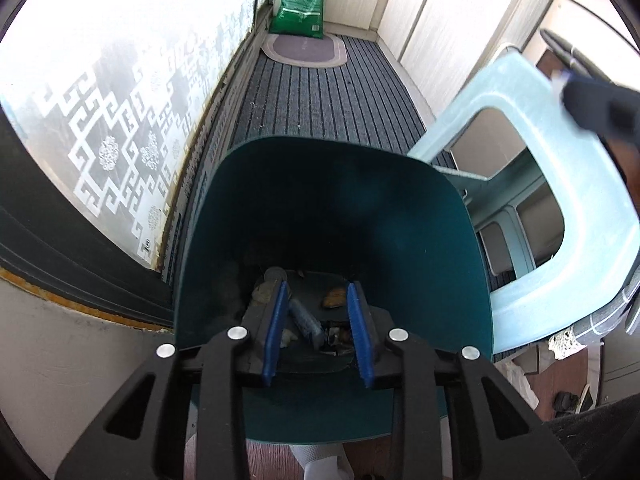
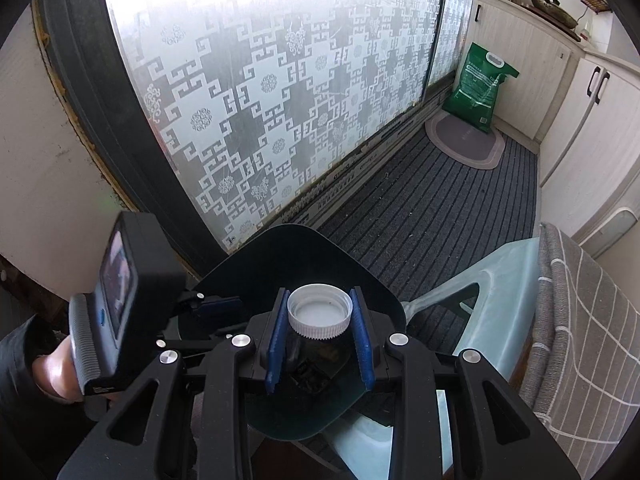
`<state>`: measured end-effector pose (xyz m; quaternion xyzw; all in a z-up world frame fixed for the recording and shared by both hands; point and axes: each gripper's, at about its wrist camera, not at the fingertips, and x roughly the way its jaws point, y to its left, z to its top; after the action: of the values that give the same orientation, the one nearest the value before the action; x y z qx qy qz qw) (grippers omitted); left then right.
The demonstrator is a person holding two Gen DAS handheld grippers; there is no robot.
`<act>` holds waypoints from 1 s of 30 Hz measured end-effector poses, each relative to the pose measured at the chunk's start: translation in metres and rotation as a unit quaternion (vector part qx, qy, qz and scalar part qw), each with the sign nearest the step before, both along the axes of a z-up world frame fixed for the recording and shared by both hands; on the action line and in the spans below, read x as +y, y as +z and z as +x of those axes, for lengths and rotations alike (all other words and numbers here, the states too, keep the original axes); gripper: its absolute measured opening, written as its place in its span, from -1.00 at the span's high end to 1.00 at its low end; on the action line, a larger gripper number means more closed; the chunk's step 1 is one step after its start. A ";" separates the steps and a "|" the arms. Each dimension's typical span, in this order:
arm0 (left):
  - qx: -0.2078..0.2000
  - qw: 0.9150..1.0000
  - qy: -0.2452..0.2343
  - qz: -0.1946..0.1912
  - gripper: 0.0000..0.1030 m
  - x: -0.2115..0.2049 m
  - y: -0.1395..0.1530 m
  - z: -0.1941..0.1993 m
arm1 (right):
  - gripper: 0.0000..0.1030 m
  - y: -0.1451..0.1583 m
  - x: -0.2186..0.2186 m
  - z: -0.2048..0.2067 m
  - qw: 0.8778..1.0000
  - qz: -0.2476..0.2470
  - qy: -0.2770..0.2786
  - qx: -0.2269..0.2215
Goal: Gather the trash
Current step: 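Open the left tool over the bin to drop the ginger piece, then lower the white cap into the bin and open the right tool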
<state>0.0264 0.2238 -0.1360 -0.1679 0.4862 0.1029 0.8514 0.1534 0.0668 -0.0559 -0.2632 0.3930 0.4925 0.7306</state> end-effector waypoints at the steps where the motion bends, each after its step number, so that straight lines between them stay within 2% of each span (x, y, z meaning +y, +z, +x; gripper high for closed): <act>1: -0.007 1.000 0.004 0.000 0.43 0.002 0.003 -0.001 | 0.41 -0.004 0.002 0.000 1.000 -0.006 0.000 0.001; 7: -0.058 0.998 0.029 0.003 0.58 0.014 0.024 -0.011 | 0.41 -0.032 0.013 0.000 0.999 -0.046 0.005 0.011; 11: -0.096 0.995 0.039 0.008 0.60 0.018 0.041 -0.018 | 0.41 -0.051 0.020 -0.002 0.997 -0.074 0.011 0.013; 16: -0.149 0.987 0.045 0.029 0.60 0.019 0.066 -0.028 | 0.41 -0.076 0.024 -0.004 0.994 -0.108 0.021 0.029; 23: -0.209 0.977 0.051 0.016 0.61 0.018 0.090 -0.036 | 0.41 -0.118 0.028 -0.009 0.984 -0.169 0.036 0.049; 26: -0.232 0.971 0.049 0.019 0.61 0.016 0.101 -0.041 | 0.28 -0.126 0.025 -0.010 0.981 -0.181 0.039 0.055; 30: -0.247 0.968 0.046 0.017 0.58 0.014 0.112 -0.046 | 0.29 -0.126 0.024 -0.016 0.981 -0.181 0.051 0.057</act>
<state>-0.0200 0.2374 -0.0243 -0.1960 0.2512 0.1057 0.9420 0.1374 0.0905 -0.1817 -0.3822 0.5026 0.4641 0.6213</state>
